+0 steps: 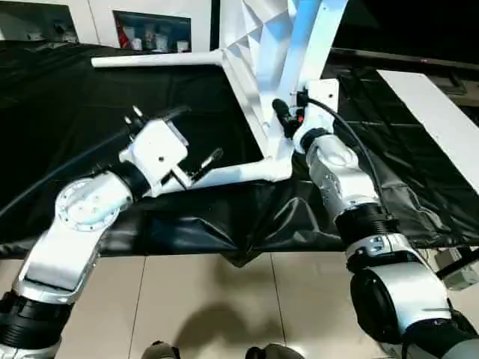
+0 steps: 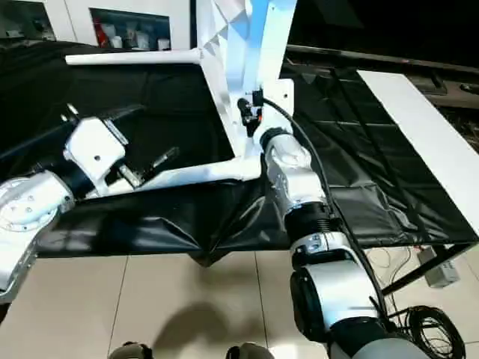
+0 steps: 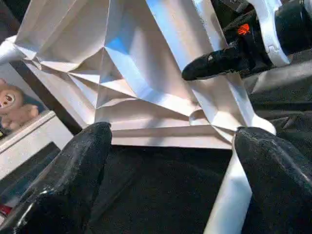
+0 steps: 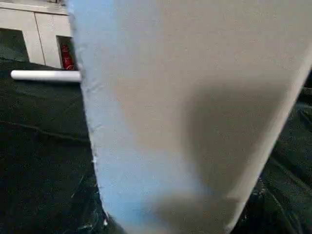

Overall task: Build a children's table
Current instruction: Flip table

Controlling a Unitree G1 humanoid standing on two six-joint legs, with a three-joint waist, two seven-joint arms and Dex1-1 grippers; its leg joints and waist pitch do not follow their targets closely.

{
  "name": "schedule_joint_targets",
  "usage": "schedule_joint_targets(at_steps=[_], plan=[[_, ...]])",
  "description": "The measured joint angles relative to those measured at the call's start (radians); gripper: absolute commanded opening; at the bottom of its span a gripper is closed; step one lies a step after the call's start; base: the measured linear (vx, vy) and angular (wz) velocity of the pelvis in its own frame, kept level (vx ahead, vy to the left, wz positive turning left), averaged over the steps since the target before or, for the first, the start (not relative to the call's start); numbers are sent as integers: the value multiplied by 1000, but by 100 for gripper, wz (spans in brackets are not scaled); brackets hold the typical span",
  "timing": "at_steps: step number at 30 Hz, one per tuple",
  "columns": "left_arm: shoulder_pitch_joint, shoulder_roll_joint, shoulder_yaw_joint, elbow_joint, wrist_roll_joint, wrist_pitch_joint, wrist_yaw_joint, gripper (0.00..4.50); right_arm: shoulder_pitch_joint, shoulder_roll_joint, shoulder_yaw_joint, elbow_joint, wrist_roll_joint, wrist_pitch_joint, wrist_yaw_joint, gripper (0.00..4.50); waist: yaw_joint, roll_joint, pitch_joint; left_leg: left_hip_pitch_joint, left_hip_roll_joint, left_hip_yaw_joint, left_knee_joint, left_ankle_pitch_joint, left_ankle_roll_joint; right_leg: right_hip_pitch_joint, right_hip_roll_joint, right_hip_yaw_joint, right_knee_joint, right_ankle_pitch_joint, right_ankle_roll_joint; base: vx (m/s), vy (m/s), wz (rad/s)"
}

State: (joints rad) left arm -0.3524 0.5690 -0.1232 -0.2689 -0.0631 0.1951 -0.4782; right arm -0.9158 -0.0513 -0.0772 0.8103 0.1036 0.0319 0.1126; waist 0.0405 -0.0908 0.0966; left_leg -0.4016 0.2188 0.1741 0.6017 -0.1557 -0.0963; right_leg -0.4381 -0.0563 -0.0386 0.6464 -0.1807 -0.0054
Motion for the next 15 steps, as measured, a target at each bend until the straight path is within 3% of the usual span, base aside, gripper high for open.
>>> schedule_joint_targets(at_steps=[3,5,6,11,15], plan=[[0,2,0,1,19,-22,2,450,0,0,1,1,0,-1,2,165,0,0,0,0,0,0,0,0,0,0,0,0,0,0,0,0,0,0],[-1,4,2,1,38,-46,7,450,0,0,1,1,-1,-2,2,221,1,0,0,0,0,0,0,0,0,0,0,0,0,0,0,0,0,0],[-3,4,4,1,42,-56,10,450,1,-1,2,1,-1,-2,3,221,1,0,0,0,0,0,0,0,0,0,0,0,0,0,0,0,0,0],[-65,1,46,-24,55,-237,32,450,30,-1,17,0,-23,-5,9,237,5,-2,-1,0,0,0,0,0,0,0,0,0,0,0,0,0,0,0],[-70,62,22,-25,182,-375,56,450,53,-2,22,-23,-23,-22,24,237,7,-2,-1,0,1,0,0,0,0,0,0,0,-1,0,0,0,0,0]])
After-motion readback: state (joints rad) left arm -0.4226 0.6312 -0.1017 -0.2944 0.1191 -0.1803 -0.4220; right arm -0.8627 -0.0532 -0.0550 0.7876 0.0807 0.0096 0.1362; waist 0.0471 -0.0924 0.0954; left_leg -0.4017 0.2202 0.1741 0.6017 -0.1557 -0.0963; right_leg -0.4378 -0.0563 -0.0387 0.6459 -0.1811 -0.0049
